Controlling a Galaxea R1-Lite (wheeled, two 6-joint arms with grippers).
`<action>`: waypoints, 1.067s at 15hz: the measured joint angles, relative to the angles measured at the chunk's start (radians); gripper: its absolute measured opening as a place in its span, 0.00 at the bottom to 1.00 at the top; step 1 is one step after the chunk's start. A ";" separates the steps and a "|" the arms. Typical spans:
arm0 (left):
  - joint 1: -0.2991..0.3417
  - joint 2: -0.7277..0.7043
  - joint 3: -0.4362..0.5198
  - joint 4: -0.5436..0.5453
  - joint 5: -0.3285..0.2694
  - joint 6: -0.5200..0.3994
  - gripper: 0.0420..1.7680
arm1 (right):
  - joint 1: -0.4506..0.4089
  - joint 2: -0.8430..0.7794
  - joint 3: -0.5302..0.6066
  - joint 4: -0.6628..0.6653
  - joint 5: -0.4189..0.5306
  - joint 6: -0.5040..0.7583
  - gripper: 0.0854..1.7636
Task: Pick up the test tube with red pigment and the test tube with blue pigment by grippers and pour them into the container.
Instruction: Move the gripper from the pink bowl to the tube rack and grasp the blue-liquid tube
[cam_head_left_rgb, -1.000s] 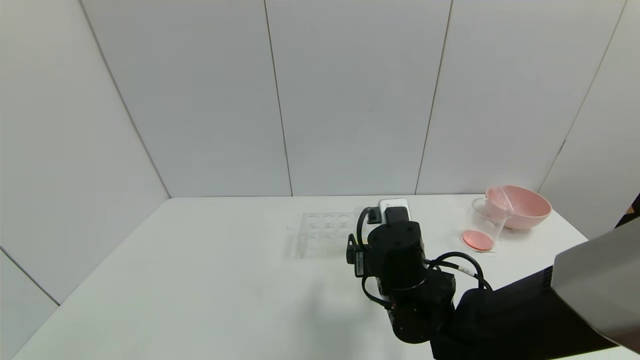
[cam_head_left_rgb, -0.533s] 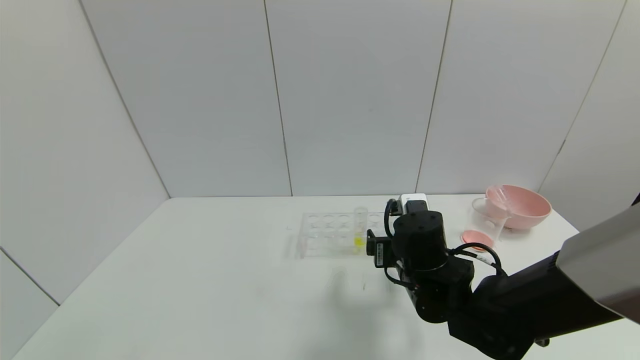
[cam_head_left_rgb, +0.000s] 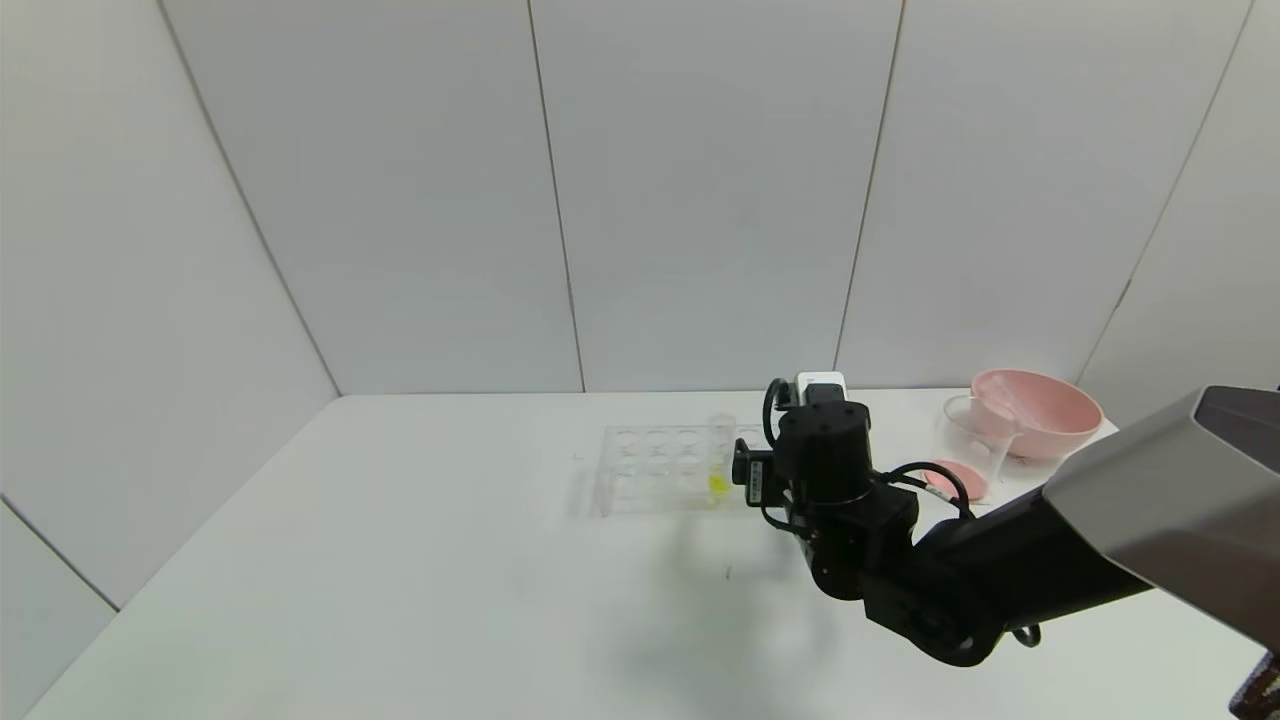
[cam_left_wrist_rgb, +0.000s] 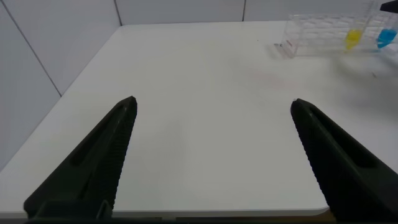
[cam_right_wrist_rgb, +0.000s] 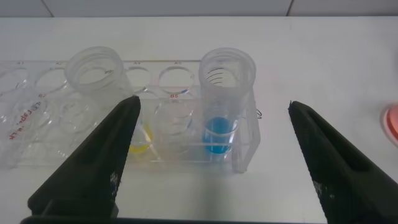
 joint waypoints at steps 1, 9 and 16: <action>0.000 0.000 0.000 0.000 0.000 0.000 1.00 | -0.005 0.011 -0.013 -0.002 0.000 -0.009 0.97; 0.000 0.000 0.000 0.000 0.000 0.000 1.00 | -0.021 0.037 -0.043 -0.007 0.028 -0.033 0.97; 0.000 0.000 0.000 0.000 0.000 0.000 1.00 | -0.020 0.036 -0.032 -0.015 0.027 -0.034 0.45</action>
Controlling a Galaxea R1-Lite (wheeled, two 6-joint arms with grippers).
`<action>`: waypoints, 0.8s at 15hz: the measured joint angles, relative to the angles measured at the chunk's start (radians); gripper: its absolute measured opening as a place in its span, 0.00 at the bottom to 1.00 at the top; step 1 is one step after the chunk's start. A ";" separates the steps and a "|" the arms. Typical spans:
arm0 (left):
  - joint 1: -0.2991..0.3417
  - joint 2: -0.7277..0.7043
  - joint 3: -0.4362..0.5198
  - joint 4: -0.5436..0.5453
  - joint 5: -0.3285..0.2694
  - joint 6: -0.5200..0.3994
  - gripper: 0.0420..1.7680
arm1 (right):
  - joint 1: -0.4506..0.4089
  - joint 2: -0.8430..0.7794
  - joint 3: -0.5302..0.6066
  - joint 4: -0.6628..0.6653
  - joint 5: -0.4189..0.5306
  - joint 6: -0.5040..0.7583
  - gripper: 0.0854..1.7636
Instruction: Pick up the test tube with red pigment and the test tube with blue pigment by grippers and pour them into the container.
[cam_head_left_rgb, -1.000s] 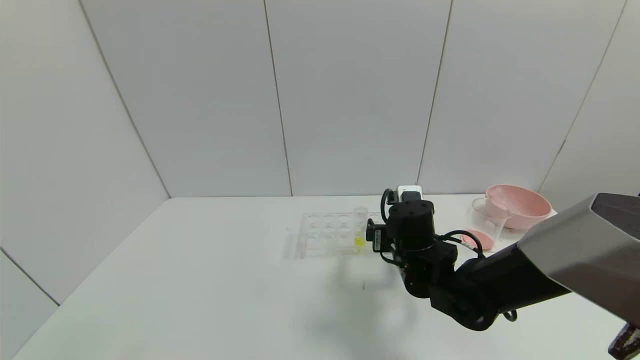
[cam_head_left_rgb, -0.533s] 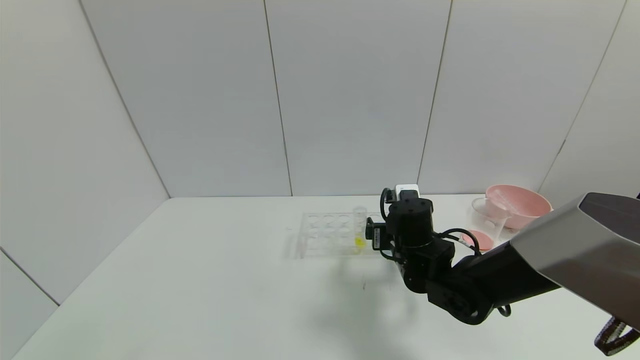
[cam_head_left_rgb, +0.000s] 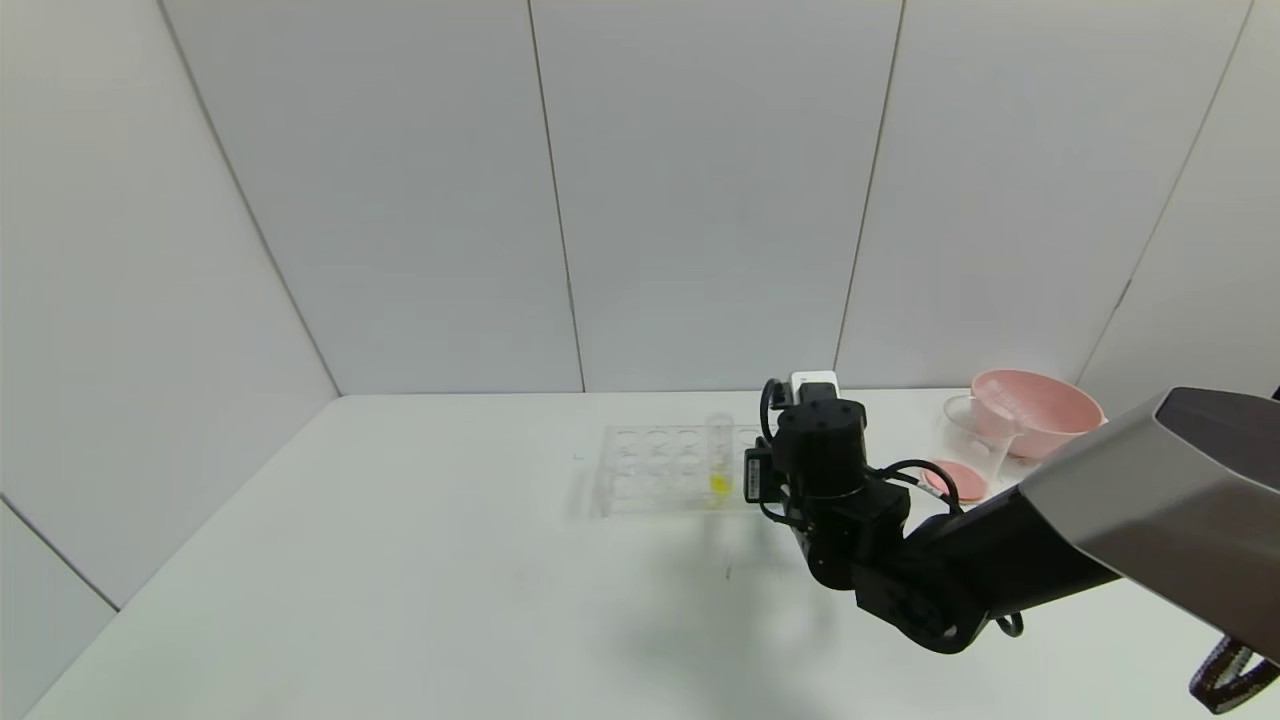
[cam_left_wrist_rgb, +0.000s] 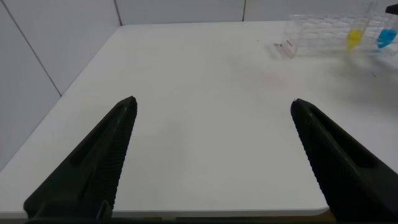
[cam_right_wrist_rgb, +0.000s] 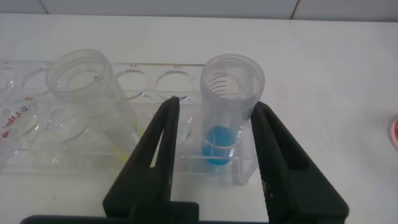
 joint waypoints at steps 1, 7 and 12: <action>0.000 0.000 0.000 0.000 0.000 0.000 1.00 | 0.000 -0.001 0.001 0.000 -0.001 -0.001 0.39; 0.000 0.000 0.000 0.000 0.000 0.000 1.00 | 0.000 -0.016 0.003 0.001 -0.002 -0.001 0.24; 0.000 0.000 0.000 0.000 0.000 0.000 1.00 | 0.002 -0.021 -0.001 0.003 -0.002 -0.006 0.24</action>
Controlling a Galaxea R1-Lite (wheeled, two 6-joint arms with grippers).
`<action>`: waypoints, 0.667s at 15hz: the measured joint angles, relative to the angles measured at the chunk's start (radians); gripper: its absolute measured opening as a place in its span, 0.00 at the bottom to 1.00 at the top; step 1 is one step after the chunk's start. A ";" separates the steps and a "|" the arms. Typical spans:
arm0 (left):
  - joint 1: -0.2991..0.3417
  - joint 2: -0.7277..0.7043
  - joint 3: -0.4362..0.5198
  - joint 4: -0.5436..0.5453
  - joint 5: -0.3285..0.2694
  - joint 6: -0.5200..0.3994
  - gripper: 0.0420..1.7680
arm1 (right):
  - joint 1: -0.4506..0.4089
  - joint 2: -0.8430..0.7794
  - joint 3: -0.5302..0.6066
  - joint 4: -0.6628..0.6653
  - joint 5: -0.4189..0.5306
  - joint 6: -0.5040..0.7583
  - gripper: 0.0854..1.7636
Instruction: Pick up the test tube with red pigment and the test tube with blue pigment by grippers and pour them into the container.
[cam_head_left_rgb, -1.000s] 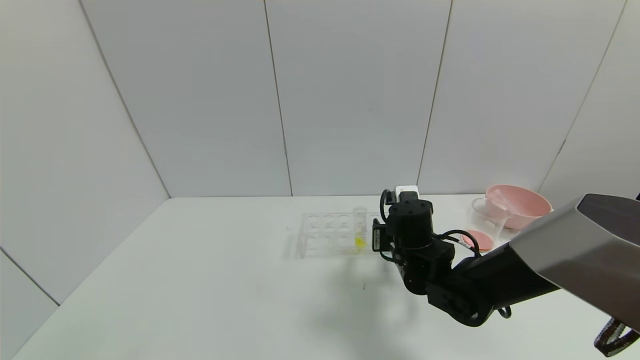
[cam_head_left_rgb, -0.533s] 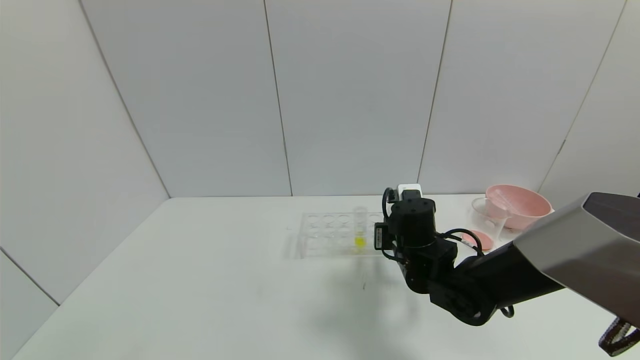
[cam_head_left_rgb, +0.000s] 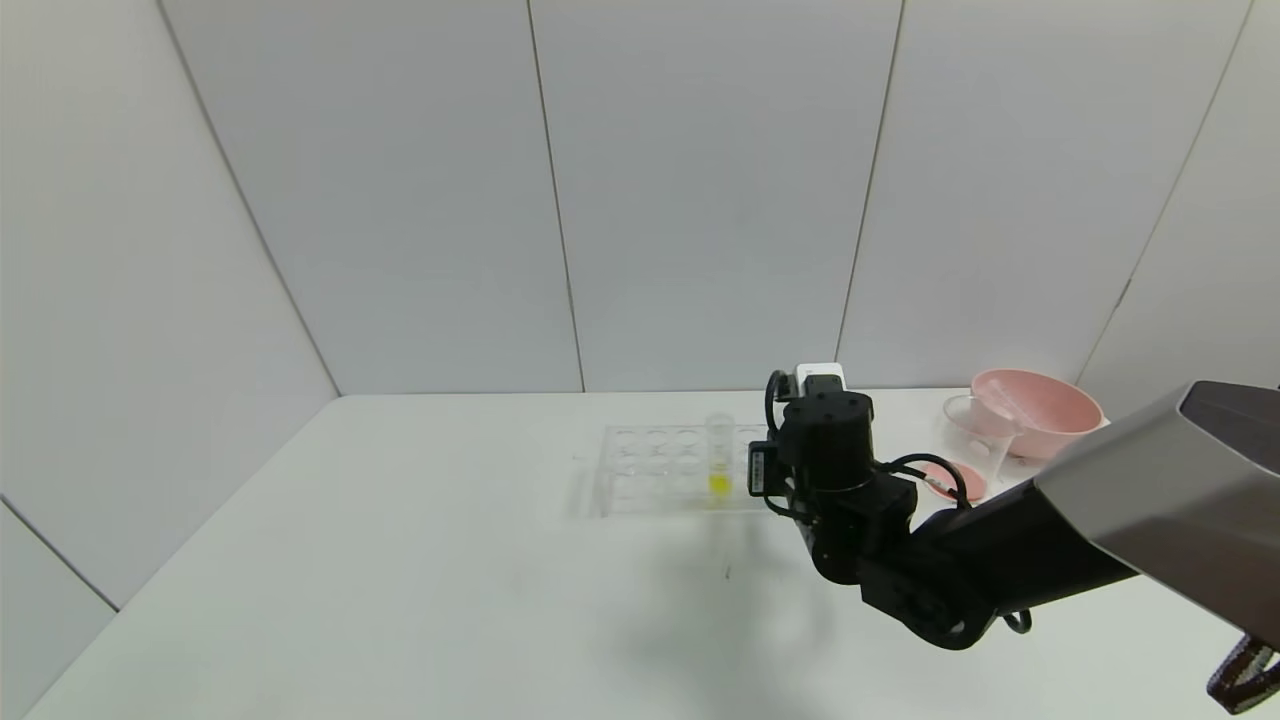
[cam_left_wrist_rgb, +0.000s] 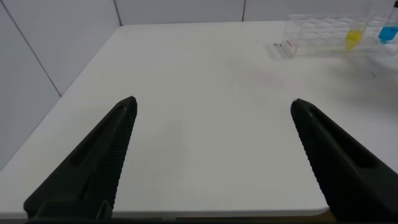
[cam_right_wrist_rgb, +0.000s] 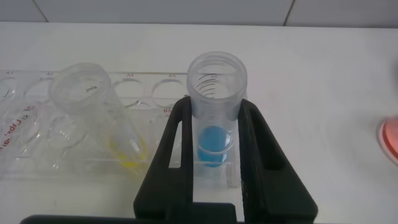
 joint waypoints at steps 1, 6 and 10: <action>0.000 0.000 0.000 0.000 0.000 0.000 1.00 | 0.000 -0.006 -0.006 0.000 0.000 -0.016 0.24; 0.000 0.000 0.000 0.000 0.000 0.000 1.00 | -0.020 -0.101 -0.042 0.042 0.057 -0.109 0.24; 0.000 0.000 0.000 0.000 0.000 0.000 1.00 | -0.023 -0.144 -0.036 0.053 0.066 -0.112 0.24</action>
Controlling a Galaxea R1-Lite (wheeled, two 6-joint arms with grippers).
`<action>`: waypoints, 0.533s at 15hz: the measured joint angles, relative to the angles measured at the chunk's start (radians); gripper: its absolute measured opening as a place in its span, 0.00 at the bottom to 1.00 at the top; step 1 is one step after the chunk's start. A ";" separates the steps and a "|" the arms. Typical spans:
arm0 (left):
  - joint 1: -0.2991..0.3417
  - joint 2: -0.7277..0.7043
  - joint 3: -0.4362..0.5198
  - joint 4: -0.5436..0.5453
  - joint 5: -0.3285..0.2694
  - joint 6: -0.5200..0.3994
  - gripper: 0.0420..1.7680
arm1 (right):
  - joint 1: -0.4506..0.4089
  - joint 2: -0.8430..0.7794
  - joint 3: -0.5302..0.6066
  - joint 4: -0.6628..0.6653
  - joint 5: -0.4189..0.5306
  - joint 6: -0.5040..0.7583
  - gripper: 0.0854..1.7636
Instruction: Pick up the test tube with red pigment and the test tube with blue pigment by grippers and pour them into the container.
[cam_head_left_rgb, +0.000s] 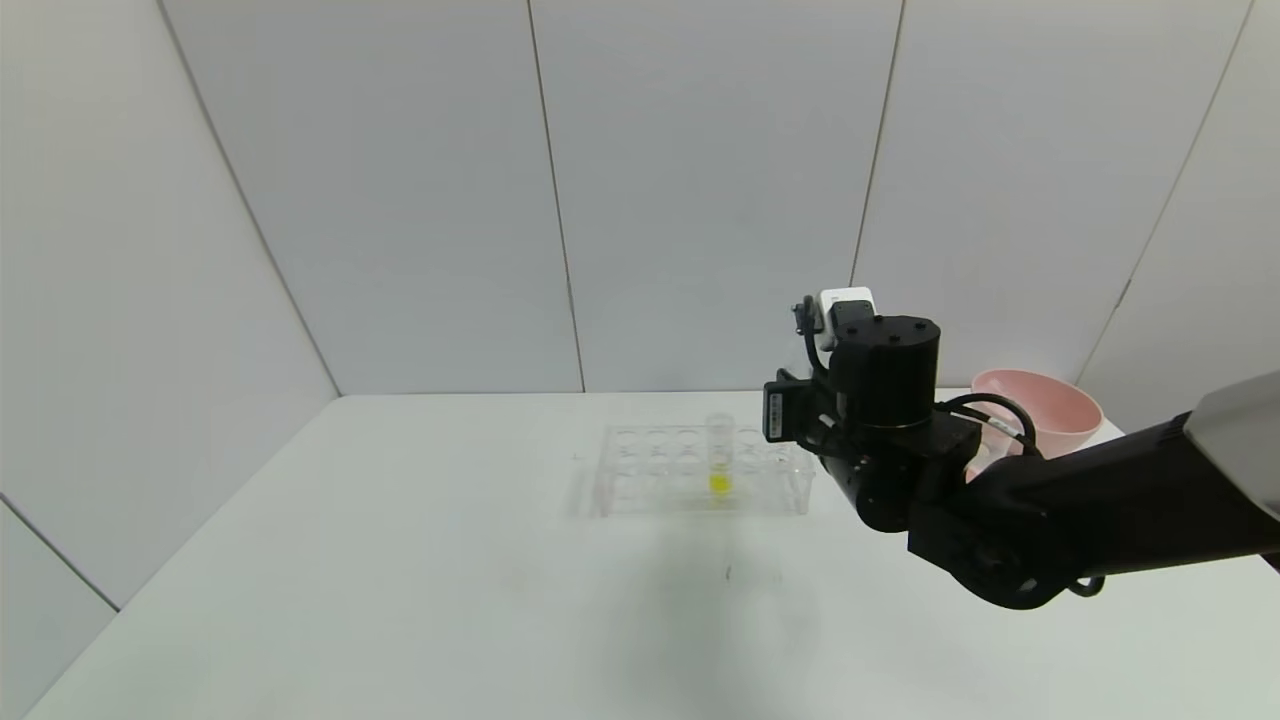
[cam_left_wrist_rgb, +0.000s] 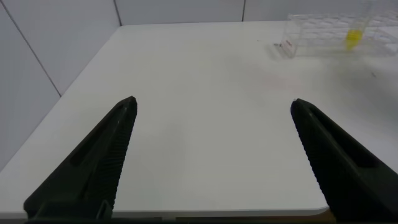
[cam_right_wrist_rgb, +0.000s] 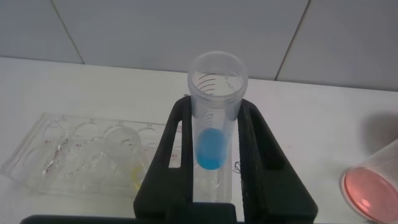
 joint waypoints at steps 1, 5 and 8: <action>0.000 0.000 0.000 0.000 0.000 0.000 1.00 | 0.000 -0.004 0.002 -0.002 0.000 0.000 0.24; 0.000 0.000 0.000 0.000 0.000 0.000 1.00 | 0.000 -0.016 0.006 0.000 -0.001 0.000 0.24; 0.000 0.000 0.000 0.000 0.000 0.000 1.00 | -0.009 -0.060 0.063 0.007 0.066 -0.006 0.24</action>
